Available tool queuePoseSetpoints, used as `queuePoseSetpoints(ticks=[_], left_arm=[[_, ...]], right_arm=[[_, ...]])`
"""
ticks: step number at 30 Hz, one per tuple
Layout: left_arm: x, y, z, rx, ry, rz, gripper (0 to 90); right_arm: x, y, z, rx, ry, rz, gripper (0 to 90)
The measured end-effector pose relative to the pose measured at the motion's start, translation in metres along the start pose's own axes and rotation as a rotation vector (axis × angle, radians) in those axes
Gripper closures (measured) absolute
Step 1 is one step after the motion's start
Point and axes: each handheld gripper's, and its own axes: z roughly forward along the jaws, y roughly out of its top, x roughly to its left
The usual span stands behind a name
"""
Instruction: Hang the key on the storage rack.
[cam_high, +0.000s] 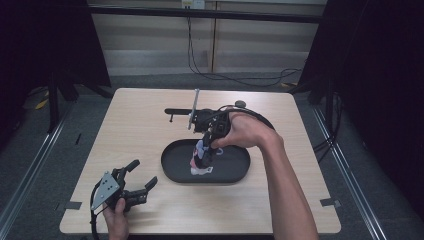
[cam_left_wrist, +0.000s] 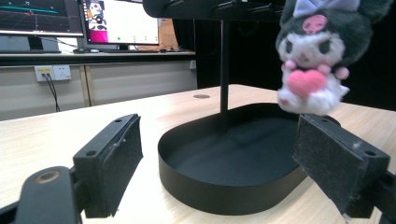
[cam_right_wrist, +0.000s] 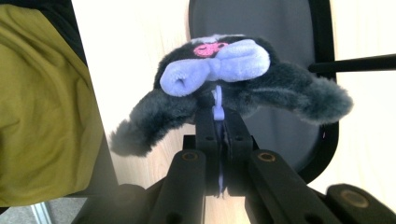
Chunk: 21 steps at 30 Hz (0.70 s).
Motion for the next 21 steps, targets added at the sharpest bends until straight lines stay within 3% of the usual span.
queuePoseSetpoints(ticks=[21], left_arm=[[0.000,0.000,0.000,-0.002,0.001,0.000,15.2]], right_arm=[[-0.034,0.016,-0.006,0.017,0.016,0.021,87.6]])
